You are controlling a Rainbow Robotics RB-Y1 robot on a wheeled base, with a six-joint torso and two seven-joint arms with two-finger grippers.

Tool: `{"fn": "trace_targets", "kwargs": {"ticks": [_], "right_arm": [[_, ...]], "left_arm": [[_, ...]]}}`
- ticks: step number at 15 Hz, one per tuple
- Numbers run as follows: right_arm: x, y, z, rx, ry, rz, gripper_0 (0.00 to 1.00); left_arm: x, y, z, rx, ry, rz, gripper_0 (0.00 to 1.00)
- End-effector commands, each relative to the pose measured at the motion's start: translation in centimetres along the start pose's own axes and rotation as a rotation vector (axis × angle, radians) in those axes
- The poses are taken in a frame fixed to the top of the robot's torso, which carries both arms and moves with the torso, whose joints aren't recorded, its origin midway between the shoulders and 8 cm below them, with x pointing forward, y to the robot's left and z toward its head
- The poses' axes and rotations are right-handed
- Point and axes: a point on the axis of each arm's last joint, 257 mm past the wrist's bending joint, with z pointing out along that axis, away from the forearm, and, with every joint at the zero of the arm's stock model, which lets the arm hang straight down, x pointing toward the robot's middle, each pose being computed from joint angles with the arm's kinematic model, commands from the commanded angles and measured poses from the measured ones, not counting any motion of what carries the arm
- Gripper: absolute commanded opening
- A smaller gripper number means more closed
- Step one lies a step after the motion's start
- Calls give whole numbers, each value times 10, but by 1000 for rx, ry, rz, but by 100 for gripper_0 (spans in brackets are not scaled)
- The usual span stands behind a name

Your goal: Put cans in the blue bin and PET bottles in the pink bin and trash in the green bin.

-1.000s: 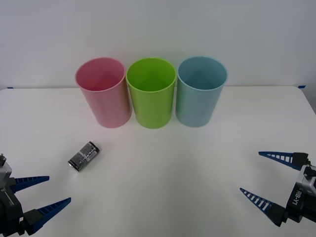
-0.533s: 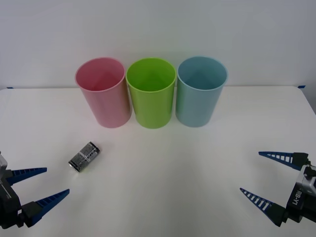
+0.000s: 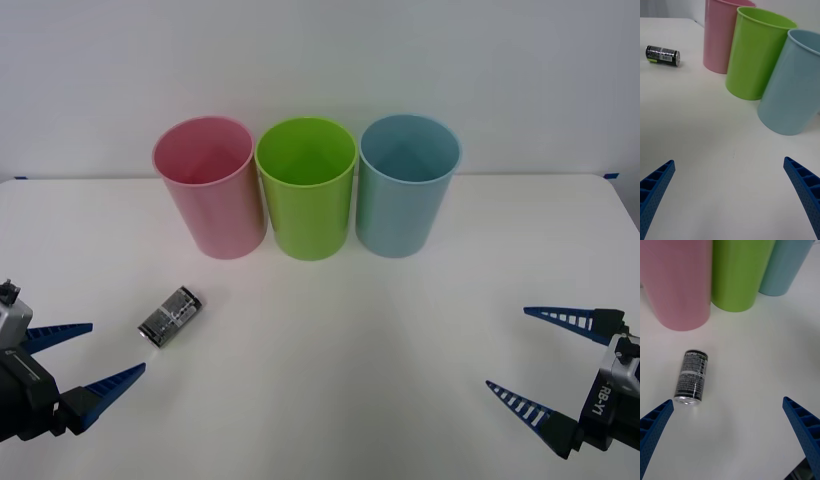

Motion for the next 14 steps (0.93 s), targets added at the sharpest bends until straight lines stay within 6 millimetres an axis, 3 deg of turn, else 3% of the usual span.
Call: {"fn": "trace_targets", "kwargs": {"ticks": [1,5,9,12,14], "right_arm": [[0,0,0,0,0,0,100],[0,0,0,0,0,0,100],[0,0,0,0,0,0,100],[0,0,0,0,0,0,100],[0,0,0,0,0,0,100]], "left_arm": [[-4,14,6,-62,38,-14,100],[4,40,5,-142,138,-16,100],[15,44,-1,-135,246,6,100],[17,35,12,-102,300,-28,100],[16,43,26,-100,325,-15,100]]}}
